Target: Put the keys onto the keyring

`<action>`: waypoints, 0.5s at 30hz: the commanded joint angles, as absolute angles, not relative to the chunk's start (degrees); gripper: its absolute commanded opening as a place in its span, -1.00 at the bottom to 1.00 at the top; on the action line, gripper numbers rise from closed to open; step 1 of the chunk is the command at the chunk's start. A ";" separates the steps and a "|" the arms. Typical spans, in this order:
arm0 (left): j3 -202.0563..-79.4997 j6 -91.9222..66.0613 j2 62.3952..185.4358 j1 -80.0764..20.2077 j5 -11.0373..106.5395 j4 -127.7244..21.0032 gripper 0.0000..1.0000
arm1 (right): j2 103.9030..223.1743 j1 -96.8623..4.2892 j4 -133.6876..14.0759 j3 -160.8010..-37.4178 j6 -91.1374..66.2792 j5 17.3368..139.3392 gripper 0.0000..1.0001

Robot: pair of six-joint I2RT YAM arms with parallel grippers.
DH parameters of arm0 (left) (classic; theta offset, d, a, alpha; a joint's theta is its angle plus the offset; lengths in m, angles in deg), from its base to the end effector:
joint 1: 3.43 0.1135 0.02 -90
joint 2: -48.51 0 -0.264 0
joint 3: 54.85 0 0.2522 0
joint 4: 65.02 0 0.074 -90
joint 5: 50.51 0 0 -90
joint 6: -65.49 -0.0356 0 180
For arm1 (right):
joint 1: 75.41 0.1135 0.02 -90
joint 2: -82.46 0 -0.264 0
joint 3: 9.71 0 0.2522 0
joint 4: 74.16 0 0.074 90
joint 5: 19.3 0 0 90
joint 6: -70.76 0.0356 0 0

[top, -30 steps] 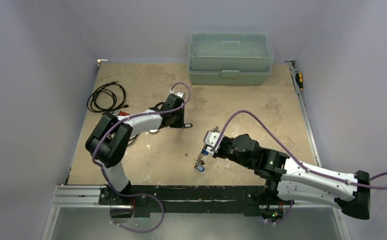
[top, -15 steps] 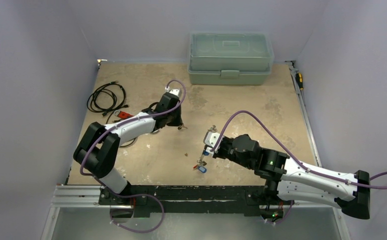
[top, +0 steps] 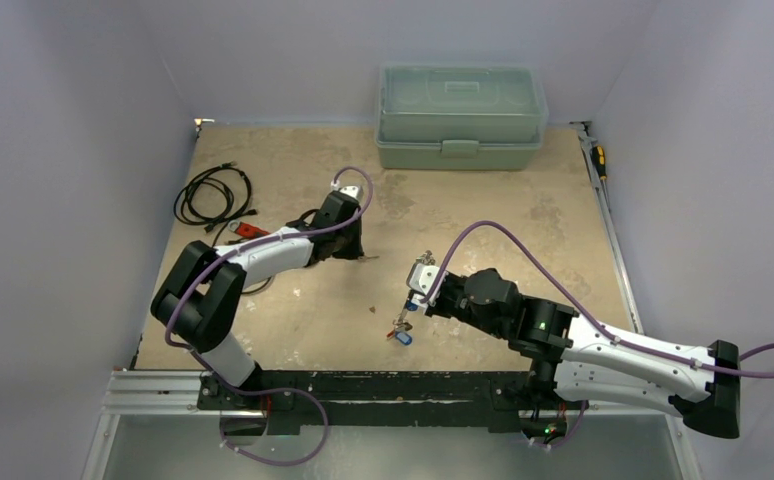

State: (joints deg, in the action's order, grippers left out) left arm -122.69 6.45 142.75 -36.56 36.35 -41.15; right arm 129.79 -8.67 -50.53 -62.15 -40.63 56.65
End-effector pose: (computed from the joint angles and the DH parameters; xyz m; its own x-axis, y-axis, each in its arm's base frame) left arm 0.2820 -0.1817 0.1804 -0.8179 -0.0796 -0.5698 0.1115 0.9497 -0.2927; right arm 0.0850 0.1759 0.2956 0.1751 -0.4886 -0.8548 -0.7910 0.4472 -0.4176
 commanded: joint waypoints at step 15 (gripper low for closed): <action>-123.45 13.53 128.03 -36.22 43.18 -41.23 -1.00 | 126.54 -8.37 -56.67 -65.20 -40.50 59.89 -1.00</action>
